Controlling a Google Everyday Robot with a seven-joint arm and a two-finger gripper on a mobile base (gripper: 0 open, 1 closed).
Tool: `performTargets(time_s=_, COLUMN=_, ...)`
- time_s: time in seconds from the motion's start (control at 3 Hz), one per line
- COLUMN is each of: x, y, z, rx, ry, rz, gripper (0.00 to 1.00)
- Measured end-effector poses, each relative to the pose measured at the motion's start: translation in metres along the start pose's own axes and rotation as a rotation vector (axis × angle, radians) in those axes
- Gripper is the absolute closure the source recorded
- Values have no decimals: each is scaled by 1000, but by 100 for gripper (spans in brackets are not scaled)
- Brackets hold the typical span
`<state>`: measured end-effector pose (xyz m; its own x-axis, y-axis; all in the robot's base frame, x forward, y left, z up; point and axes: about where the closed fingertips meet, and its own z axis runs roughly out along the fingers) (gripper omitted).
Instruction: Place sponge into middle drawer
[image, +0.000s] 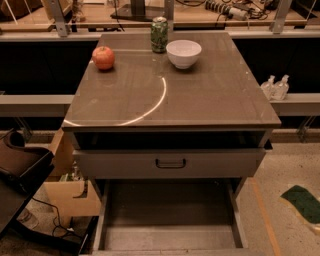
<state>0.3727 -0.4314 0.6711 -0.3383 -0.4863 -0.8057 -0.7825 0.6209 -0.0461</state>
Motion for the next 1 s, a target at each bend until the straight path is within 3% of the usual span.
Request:
performTargets(time_s=0.33, x=26, y=27, z=36, rx=-49, ry=9, rz=-44, gripper=100)
performTargets(time_s=1.0, x=32, y=53, z=120, rx=-142, ry=50, rz=-125, gripper=100)
